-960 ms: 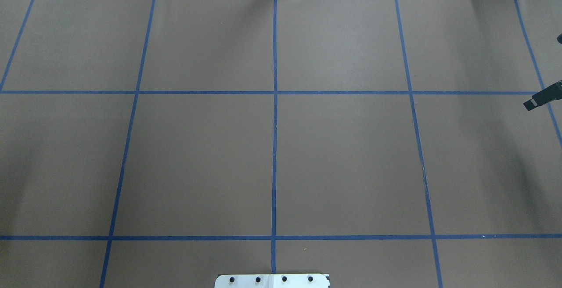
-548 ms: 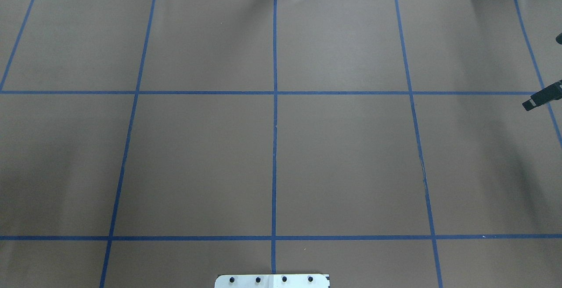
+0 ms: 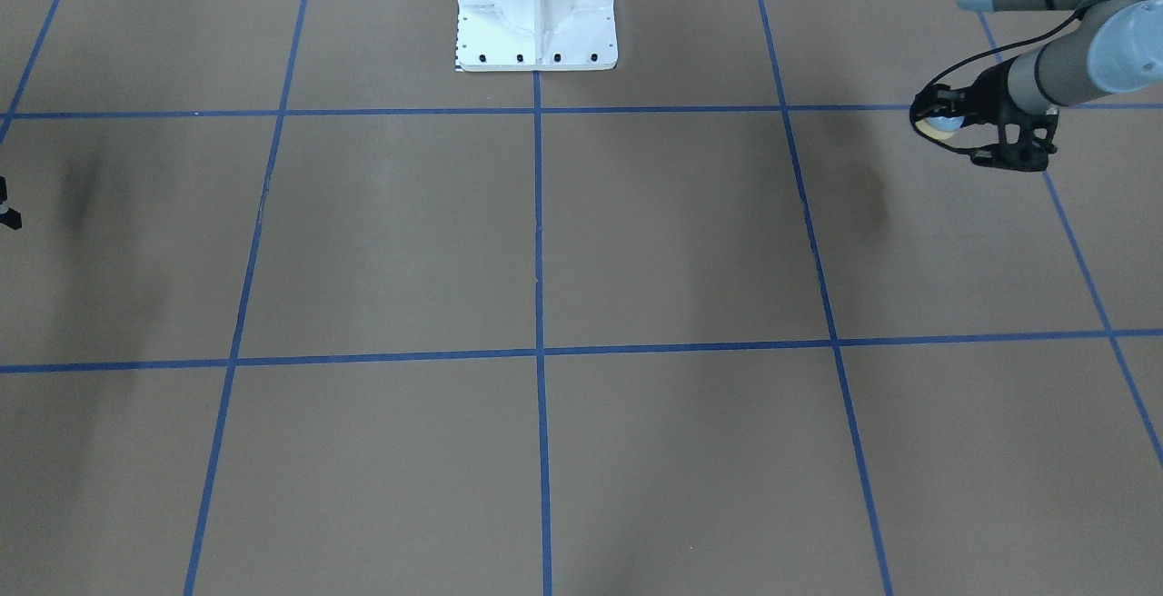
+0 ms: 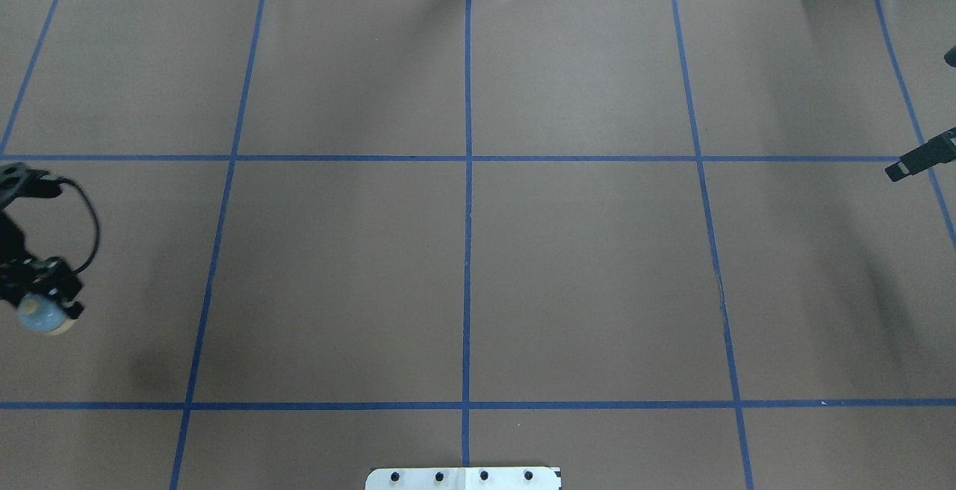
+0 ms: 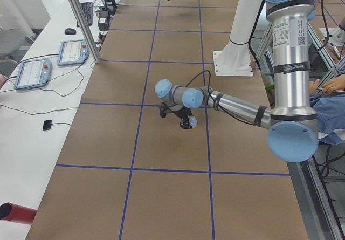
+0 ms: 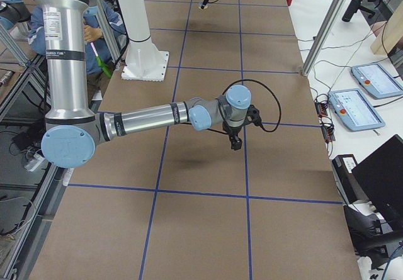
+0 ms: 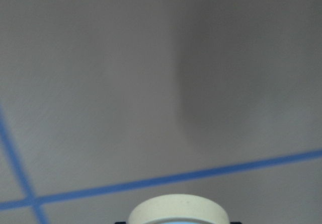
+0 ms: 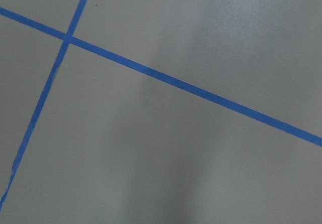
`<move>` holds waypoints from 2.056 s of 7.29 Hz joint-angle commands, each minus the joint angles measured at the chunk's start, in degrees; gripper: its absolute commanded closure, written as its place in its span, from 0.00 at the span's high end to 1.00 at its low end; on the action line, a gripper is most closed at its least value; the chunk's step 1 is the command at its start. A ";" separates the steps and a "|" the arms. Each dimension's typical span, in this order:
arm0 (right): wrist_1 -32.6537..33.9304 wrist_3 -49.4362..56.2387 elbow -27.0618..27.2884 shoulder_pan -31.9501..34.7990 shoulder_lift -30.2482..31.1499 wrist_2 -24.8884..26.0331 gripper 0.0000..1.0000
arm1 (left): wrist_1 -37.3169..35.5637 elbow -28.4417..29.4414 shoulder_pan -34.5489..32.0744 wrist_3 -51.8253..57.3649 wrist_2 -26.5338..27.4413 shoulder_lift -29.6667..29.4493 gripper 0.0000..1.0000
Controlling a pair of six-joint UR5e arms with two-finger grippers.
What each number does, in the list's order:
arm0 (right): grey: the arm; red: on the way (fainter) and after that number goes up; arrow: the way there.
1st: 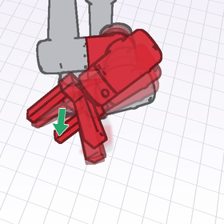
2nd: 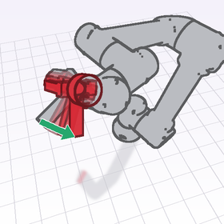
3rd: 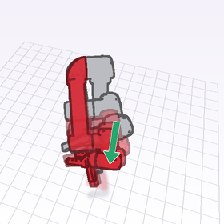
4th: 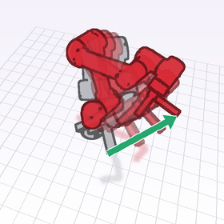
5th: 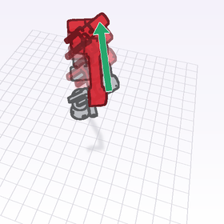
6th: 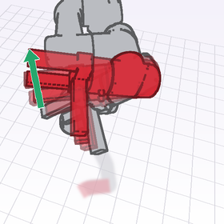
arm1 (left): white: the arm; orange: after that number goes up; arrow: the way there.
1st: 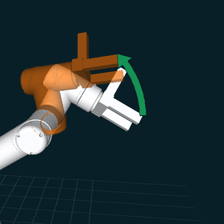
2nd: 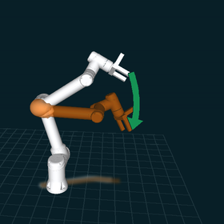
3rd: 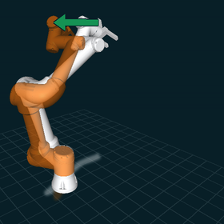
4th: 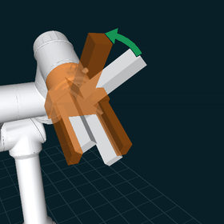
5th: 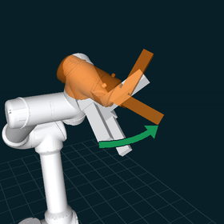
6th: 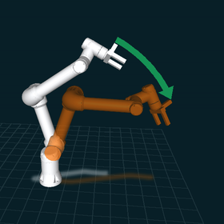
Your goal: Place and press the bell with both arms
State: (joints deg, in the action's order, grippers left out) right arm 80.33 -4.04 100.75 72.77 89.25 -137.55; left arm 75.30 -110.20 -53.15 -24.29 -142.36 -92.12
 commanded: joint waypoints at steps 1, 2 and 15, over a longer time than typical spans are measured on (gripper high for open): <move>0.00 -0.09 0.15 0.00 -0.22 0.26 1.00 | -8.41 5.30 7.32 -13.34 0.59 -22.31 0.00; 0.09 -0.53 0.15 0.00 -0.13 0.87 1.00 | -8.41 11.26 9.27 -16.11 0.60 -31.02 0.00; 0.09 -4.05 -1.34 -0.35 -0.39 1.14 1.00 | 14.79 51.75 19.40 -36.44 7.89 -59.76 0.58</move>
State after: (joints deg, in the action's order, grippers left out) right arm 80.43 -8.00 99.42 72.47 88.89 -136.27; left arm 90.14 -58.50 -33.78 -60.71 -134.55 -152.02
